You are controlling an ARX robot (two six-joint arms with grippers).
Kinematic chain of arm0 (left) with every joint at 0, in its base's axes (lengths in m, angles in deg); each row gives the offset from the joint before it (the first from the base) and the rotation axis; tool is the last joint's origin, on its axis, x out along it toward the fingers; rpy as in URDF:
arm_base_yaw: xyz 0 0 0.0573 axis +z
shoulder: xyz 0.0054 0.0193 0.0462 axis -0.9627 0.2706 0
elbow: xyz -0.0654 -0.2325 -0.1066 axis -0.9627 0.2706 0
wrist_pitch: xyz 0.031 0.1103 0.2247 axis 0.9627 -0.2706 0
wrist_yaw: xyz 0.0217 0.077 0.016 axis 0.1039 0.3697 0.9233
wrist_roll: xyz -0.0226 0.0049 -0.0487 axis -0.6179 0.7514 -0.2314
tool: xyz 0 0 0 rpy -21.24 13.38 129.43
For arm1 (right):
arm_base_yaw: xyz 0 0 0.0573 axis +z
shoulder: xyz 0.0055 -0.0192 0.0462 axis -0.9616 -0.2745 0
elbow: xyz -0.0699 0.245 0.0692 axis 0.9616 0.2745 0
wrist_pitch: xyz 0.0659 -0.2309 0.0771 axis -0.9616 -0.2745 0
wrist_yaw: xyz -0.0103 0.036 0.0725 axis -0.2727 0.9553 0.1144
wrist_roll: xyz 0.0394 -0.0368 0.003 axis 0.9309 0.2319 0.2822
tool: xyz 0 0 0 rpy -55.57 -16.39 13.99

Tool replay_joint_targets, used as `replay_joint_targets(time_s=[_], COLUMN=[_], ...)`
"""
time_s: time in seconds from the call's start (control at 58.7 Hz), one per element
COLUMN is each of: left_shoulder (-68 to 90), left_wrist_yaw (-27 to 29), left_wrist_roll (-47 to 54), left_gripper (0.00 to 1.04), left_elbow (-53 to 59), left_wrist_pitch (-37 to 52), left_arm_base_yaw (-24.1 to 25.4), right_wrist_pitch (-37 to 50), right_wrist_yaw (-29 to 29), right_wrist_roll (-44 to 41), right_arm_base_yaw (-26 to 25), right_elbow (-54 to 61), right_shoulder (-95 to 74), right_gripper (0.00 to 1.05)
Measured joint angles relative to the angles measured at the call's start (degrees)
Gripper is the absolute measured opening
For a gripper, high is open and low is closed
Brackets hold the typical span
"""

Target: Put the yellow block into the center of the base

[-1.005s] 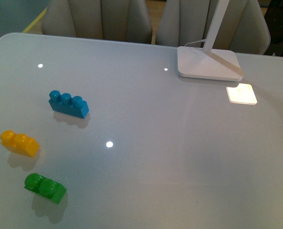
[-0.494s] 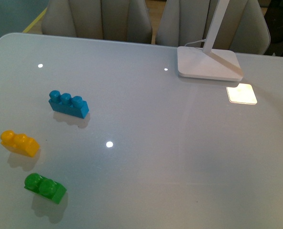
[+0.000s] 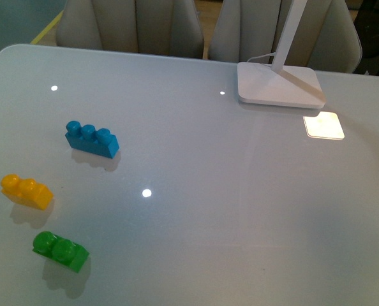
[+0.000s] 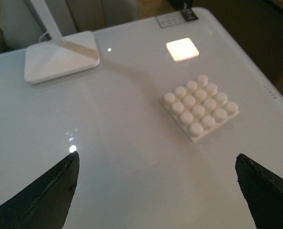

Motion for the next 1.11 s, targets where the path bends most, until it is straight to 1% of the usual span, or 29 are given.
replay_joint_targets(time_s=[0.034,0.085,0.119,0.136,0.153,0.187,0.272,0.324,0.392,0.443,0.511,0.579,0.664,0.766,0.92,1.107], left_shoulder=[0.0,0.0,0.0,0.0,0.0,0.0,0.0,0.0,0.0,0.0,0.0,0.0,0.0,0.0,0.0,0.0], left_wrist_yaw=[0.0,0.0,0.0,0.0,0.0,0.0,0.0,0.0,0.0,0.02,0.02,0.0,0.0,0.0,0.0,0.0], left_wrist_roll=[0.0,0.0,0.0,0.0,0.0,0.0,0.0,0.0,0.0,0.0,0.0,0.0,0.0,0.0,0.0,0.0], left_gripper=[0.97,0.97,0.97,0.97,0.97,0.97,0.97,0.97,0.97,0.97,0.97,0.97,0.97,0.97,0.97,0.97], left_elbow=[0.0,0.0,0.0,0.0,0.0,0.0,0.0,0.0,0.0,0.0,0.0,0.0,0.0,0.0,0.0,0.0], left_wrist_pitch=[0.02,0.0,0.0,0.0,0.0,0.0,0.0,0.0,0.0,0.0,0.0,0.0,0.0,0.0,0.0,0.0], left_arm_base_yaw=[0.0,0.0,0.0,0.0,0.0,0.0,0.0,0.0,0.0,0.0,0.0,0.0,0.0,0.0,0.0,0.0], right_wrist_pitch=[3.74,7.56,11.63,12.55,15.47,19.54,27.39,33.51,43.36,48.22,51.8,52.5,50.77,48.33,44.19,39.45], right_wrist_yaw=[2.91,5.2,7.54,8.07,9.46,11.13,14.36,17.2,20.92,21.92,22.88,23.82,25.03,25.51,25.66,25.97], right_wrist_roll=[-1.55,-3.1,-4.61,-5.14,-6.27,-8.0,-10.91,-13.22,-17.05,-19.19,-21.29,-22.49,-22.69,-22.29,-21.68,-24.11], right_arm_base_yaw=[-3.87,-7.43,-10.71,-11.43,-13.53,-15.98,-20.2,-23.26,-28.72,-31.76,-34.69,-36.81,-38.99,-39.39,-36.94,-33.68], right_elbow=[-0.35,-0.59,-0.87,-0.94,-1.11,-1.27,-1.4,-1.92,-4.35,-6.67,-9.68,-12.52,-17.81,-23.58,-35.06,-44.15], right_shoulder=[-3.26,-6.78,-10.84,-11.82,-15.02,-19.47,-28.81,-36.5,-50.62,-58.93,-67.54,-73.75,-81.5,-86.93,-94.77,-101.59], right_gripper=[0.96,0.96,0.96,0.96,0.96,0.96,0.96,0.96,0.96,0.96,0.96,0.96,0.96,0.96,0.96,0.96])
